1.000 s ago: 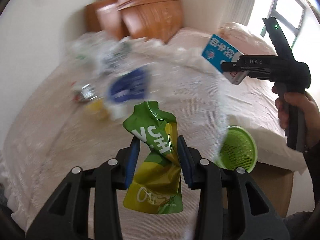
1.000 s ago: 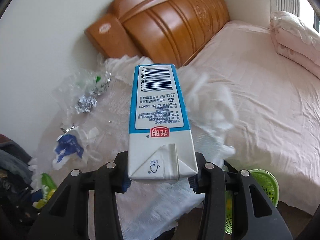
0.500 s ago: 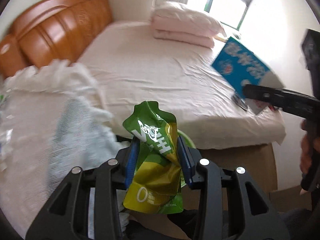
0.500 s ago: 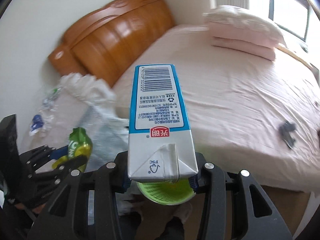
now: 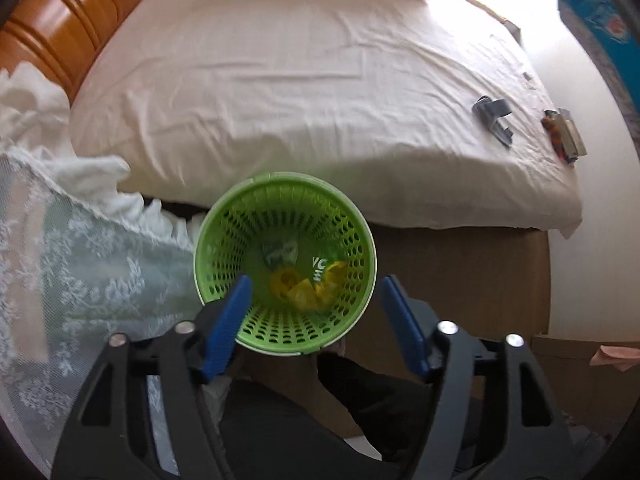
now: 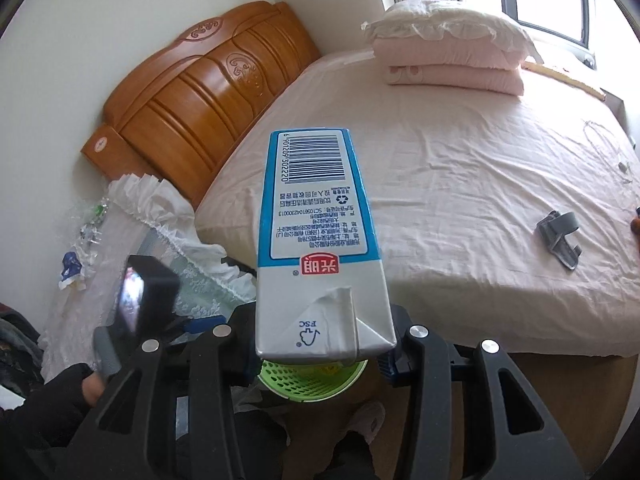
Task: Collect trash
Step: 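Drop the snack bag from the left tool while the right tool drops the milk carton into the basket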
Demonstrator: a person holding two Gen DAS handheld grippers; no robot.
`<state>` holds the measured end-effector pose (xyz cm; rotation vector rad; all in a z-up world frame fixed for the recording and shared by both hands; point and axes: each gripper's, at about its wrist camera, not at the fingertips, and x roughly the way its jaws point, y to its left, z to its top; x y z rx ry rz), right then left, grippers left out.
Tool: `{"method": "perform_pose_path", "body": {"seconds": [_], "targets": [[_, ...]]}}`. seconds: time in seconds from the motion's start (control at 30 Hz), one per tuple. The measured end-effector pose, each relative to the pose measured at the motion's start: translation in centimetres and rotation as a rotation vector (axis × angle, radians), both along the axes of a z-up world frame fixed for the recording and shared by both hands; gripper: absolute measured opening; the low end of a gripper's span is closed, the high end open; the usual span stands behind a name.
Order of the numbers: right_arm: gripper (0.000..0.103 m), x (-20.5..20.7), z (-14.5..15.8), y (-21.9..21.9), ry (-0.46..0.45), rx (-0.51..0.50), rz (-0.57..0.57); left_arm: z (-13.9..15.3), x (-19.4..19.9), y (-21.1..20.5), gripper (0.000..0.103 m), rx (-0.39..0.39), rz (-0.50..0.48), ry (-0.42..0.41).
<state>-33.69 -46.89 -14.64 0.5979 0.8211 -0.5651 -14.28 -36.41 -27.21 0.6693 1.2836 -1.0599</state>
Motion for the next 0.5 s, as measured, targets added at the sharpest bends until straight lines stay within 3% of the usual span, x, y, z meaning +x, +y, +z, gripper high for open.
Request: {"method": "perform_pose_path", "body": {"seconds": [0.13,0.27,0.5], "targets": [[0.044,0.3,-1.1,0.3,0.004,0.033,0.025,0.7,0.1,0.6,0.080,-0.017,0.036,-0.005],[0.044,1.4,-2.4,0.9,0.021,0.058,0.066,3.7,1.0,1.4,0.088,-0.059,0.089,-0.055],[0.044,6.0,-7.4,2.9,0.152,0.100,0.216,8.5,2.9,4.4,0.092,-0.129,0.195,-0.117]]}}
